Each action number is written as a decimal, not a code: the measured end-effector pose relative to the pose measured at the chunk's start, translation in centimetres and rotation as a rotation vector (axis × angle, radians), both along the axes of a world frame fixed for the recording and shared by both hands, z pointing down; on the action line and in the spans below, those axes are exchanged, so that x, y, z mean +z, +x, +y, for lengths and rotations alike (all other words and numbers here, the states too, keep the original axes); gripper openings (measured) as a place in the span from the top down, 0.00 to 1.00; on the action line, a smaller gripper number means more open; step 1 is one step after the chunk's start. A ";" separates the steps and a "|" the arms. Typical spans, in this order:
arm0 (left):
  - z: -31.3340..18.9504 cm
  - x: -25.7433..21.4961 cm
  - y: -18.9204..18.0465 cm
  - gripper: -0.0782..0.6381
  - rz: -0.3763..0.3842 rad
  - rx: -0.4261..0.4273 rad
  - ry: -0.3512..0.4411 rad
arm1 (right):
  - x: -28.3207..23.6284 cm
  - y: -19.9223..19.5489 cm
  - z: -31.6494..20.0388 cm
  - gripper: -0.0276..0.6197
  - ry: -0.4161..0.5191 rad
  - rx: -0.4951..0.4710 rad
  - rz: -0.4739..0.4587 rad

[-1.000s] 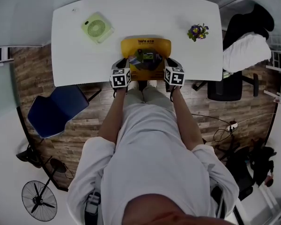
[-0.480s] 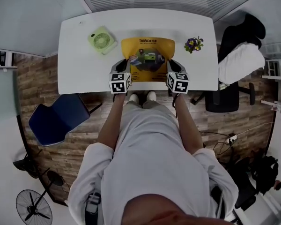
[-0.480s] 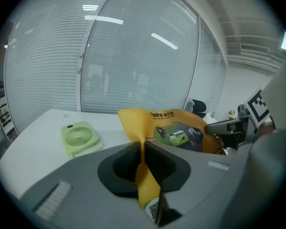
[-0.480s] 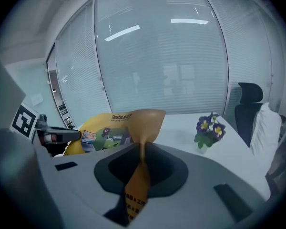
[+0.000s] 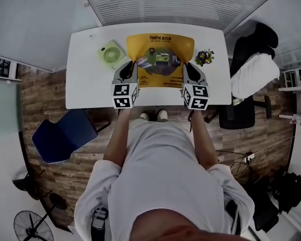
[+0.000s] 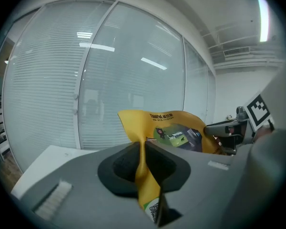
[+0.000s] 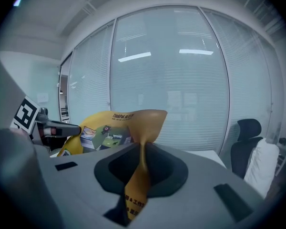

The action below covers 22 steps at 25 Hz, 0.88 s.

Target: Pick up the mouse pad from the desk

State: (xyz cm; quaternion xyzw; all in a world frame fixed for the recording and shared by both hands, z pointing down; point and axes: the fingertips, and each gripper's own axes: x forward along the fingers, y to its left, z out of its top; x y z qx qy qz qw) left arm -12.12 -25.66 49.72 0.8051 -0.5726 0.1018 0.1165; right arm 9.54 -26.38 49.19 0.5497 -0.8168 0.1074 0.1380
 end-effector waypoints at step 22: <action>3.9 -21.1 -0.3 0.84 -0.030 -0.025 0.474 | -19.8 -0.1 3.2 0.89 0.459 -0.019 -0.021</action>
